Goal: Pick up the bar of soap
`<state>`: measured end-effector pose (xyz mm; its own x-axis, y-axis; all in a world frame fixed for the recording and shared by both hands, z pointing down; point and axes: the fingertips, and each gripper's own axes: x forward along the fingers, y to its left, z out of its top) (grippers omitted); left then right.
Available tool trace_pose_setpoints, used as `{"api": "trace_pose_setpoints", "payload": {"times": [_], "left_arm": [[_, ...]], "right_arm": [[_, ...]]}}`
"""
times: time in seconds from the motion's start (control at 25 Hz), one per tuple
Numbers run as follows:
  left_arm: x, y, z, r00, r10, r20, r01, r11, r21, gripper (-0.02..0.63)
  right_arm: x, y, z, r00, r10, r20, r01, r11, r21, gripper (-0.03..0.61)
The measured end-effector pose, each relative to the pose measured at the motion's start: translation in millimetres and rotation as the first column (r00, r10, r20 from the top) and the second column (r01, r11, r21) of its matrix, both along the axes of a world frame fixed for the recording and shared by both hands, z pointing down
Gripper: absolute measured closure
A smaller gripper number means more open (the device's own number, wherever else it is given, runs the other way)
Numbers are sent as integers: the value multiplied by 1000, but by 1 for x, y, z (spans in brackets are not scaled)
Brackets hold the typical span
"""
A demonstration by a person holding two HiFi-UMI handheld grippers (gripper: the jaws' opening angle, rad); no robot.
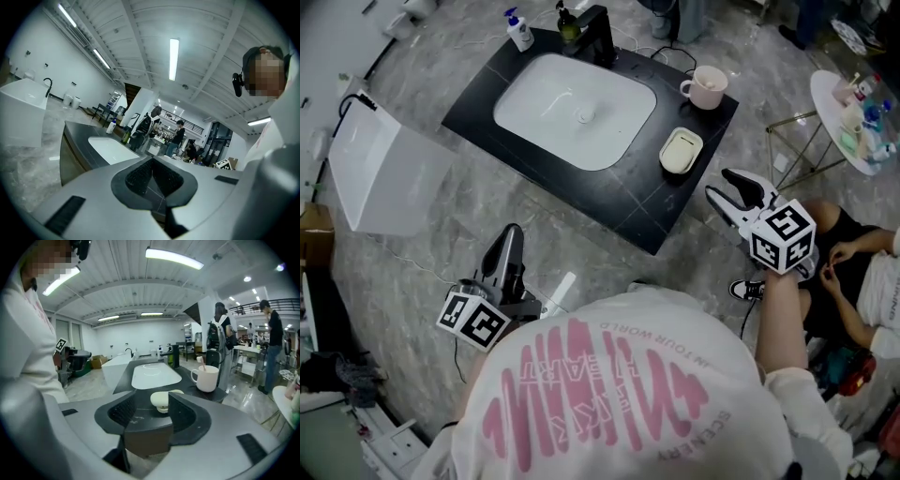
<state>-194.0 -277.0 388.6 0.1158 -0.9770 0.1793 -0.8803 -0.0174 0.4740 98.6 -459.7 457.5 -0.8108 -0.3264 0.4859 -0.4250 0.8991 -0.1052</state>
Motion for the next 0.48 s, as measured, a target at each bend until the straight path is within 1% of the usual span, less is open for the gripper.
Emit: {"api": "trace_pose_setpoints", "payload": {"times": [0.04, 0.08, 0.16, 0.24, 0.36, 0.48], "left_arm": [[-3, 0, -1, 1000, -10, 4, 10, 1000, -1, 604], [-5, 0, -1, 1000, -18, 9, 18, 1000, -2, 603], [-8, 1, -2, 999, -32, 22, 32, 999, -6, 604], [-12, 4, -1, 998, -50, 25, 50, 999, -11, 603], [-20, 8, 1, 996, -84, 20, 85, 996, -18, 604], [-27, 14, 3, 993, -113, 20, 113, 993, -26, 604]], "right_arm": [[-7, -2, 4, 998, -47, -31, 47, 999, 7, 360], [-14, -4, 8, 994, -93, -66, 94, 995, 20, 329], [-28, -7, 16, 973, -177, -146, 187, 981, 56, 301], [-42, -12, 27, 935, -256, -247, 285, 954, 90, 291], [-58, -19, 46, 841, -358, -406, 432, 896, 105, 274], [-68, -33, 64, 731, -412, -544, 547, 830, 105, 267]]}}
